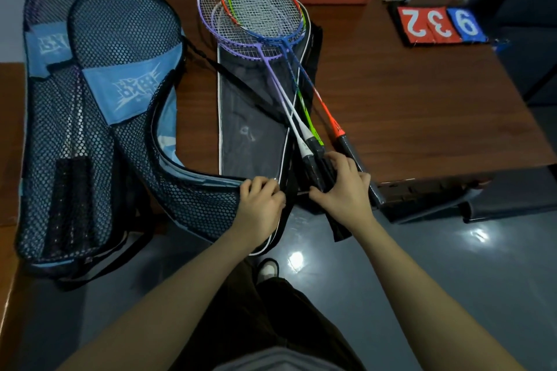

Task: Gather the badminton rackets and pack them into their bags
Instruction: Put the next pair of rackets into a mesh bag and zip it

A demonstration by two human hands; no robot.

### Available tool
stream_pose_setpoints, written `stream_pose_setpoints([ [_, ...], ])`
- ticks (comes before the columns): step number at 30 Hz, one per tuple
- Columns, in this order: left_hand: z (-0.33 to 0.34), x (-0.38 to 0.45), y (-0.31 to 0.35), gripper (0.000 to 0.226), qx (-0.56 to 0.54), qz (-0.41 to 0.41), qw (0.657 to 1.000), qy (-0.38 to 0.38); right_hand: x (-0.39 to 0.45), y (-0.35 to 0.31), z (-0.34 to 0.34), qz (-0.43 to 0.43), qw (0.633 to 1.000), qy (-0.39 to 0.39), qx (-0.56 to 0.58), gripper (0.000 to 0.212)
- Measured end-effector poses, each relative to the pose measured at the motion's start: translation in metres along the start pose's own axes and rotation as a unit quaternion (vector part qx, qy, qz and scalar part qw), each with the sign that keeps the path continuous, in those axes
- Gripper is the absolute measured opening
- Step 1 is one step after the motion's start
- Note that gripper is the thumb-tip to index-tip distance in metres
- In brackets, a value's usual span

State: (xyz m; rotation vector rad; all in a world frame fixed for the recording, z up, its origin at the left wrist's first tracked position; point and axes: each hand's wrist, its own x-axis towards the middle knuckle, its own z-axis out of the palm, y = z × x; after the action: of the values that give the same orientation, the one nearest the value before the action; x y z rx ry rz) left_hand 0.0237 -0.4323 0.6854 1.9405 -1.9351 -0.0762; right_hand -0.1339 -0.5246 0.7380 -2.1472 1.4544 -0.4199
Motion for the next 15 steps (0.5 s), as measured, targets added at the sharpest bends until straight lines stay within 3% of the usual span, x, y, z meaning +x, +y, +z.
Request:
stream_pose_setpoints([
  [6,-0.051,0.014,-0.002,0.012,-0.166,-0.147,0.966,0.131,0.001,0.01,-0.008,-0.015,1.0,-0.014,-0.02,0.051],
  [15,-0.095,0.024,-0.018,0.015,-0.204,-0.151,0.947,0.199,0.005,0.004,0.002,0.028,0.997,-0.07,-0.024,0.05],
])
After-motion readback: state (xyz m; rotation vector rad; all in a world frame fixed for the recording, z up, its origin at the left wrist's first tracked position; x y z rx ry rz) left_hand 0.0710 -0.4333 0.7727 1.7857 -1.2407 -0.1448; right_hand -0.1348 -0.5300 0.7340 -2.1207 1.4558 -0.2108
